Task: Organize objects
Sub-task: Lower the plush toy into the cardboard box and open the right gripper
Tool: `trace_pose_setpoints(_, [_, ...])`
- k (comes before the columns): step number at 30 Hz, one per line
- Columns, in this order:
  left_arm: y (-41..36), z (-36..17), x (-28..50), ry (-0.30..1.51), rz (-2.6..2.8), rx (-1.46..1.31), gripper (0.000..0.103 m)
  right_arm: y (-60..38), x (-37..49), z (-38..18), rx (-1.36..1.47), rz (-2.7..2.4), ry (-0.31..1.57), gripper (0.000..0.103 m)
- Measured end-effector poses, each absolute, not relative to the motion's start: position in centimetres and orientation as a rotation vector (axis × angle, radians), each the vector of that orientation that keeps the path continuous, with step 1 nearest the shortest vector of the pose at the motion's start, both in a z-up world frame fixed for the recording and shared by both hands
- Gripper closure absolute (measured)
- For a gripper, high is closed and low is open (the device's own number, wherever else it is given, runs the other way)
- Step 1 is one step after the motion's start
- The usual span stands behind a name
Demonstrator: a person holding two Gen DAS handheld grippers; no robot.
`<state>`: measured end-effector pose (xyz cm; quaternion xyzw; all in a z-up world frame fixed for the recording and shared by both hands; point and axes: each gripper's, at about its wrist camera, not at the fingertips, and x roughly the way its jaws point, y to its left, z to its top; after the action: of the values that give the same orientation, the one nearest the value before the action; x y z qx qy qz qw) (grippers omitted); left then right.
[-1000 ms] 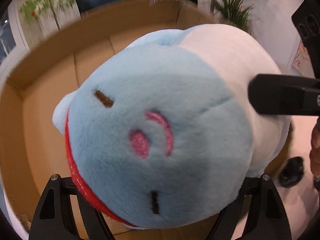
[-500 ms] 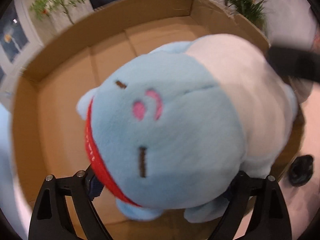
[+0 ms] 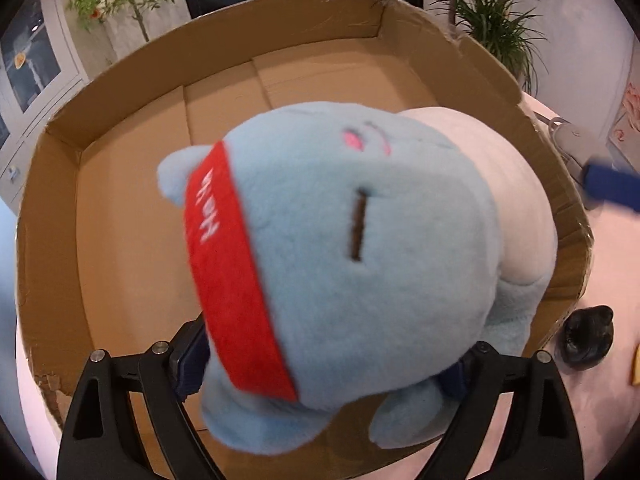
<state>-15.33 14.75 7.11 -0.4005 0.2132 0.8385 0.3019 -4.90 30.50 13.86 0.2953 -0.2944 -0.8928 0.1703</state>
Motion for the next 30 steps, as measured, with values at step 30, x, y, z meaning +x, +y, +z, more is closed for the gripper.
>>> trace_pose_setpoints(30, [9.7, 5.4, -18.3, 0.115, 2.111, -1.214, 0.015, 25.3, -10.8, 7.2, 0.846, -2.130, -1.255, 0.000])
